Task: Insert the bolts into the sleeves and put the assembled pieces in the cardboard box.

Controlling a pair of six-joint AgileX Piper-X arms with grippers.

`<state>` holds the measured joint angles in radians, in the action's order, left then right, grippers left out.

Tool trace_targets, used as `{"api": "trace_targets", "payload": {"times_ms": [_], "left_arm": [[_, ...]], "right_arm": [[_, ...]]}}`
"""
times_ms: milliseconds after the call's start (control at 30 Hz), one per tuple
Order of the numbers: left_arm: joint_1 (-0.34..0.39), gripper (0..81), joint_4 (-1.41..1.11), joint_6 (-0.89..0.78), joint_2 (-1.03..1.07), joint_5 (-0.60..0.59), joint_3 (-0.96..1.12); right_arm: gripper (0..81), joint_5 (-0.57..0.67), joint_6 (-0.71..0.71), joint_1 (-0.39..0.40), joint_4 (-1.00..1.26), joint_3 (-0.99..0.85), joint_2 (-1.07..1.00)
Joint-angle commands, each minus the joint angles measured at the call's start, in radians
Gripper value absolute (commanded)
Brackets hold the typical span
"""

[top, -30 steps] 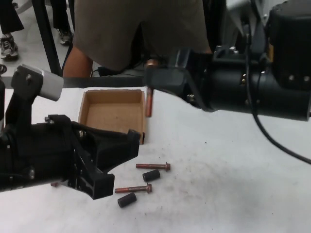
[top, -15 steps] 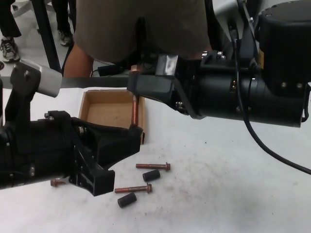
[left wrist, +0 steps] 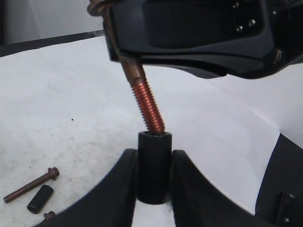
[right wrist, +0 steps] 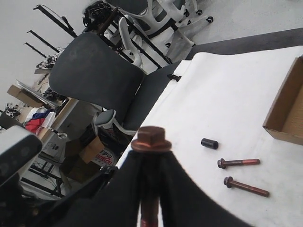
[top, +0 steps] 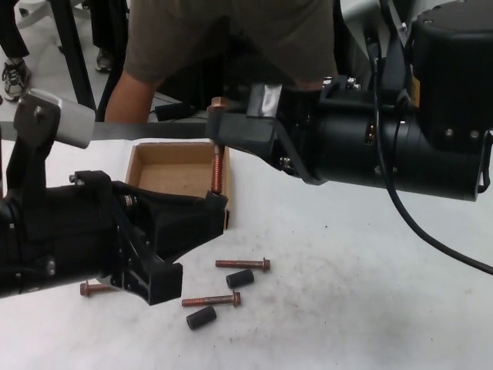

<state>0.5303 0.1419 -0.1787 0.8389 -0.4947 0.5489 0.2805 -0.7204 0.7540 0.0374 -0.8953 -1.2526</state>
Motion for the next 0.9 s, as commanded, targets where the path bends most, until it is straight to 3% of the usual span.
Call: {"api": "trace_targets", "payload": {"times_ms": [0, 300, 433, 867], "left_arm": [[0.0, 0.8, -0.046, -0.008, -0.01, 0.031, 0.003], [0.0, 0.8, -0.102, -0.042, -0.01, 0.084, 0.003], [0.0, 0.8, -0.102, -0.042, -0.01, 0.086, 0.003], [0.0, 0.8, -0.102, -0.042, -0.01, 0.175, 0.003]], "right_arm": [[0.2, -0.008, 0.006, 0.002, 0.006, 0.0, 0.002], [0.2, -0.018, 0.006, 0.004, 0.006, 0.0, 0.002], [0.2, -0.097, 0.009, 0.031, 0.006, 0.0, 0.002], [0.2, -0.153, 0.032, 0.089, -0.002, 0.0, 0.004]]}}
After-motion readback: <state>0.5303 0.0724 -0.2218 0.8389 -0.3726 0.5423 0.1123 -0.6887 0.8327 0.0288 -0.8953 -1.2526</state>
